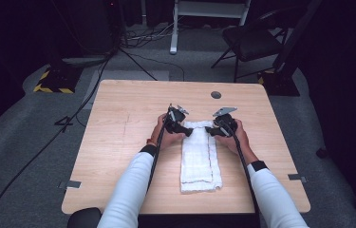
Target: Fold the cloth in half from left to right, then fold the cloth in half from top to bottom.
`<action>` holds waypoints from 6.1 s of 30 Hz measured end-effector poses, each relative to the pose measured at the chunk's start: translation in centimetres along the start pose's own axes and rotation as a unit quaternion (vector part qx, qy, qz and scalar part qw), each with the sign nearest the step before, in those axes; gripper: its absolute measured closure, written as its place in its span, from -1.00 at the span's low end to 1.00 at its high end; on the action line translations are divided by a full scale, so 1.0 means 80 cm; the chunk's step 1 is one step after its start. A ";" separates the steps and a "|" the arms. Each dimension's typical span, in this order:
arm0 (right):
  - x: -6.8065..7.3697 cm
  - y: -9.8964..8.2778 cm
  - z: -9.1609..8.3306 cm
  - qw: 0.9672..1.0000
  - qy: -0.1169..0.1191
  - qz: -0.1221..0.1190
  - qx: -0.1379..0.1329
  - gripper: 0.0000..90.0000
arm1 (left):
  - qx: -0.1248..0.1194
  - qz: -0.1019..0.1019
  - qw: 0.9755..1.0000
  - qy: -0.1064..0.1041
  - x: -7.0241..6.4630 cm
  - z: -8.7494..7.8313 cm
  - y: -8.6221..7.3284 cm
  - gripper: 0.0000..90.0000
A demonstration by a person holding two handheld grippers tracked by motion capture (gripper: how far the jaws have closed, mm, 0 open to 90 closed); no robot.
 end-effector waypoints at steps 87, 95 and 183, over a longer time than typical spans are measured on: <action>-0.021 0.081 -0.054 0.994 -0.025 -0.020 -0.108 0.92 | -0.079 0.076 0.993 0.033 0.013 -0.061 0.090 0.84; -0.023 0.079 -0.061 0.993 -0.015 -0.014 -0.115 0.92 | -0.097 0.080 0.992 0.013 0.011 -0.077 0.085 0.84; 0.064 -0.104 -0.139 0.985 0.124 -0.090 -0.073 0.59 | -0.036 0.228 0.967 -0.105 -0.106 -0.133 -0.108 0.60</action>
Point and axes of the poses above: each handheld gripper's, and its own axes: z roughly forward along the jaws, y roughly out of its top, x roughly to its left, the point moved 2 cm from there along z, roughly forward along the jaws, and after that the axes turned 1 degree about x, right-handed, at the moved point
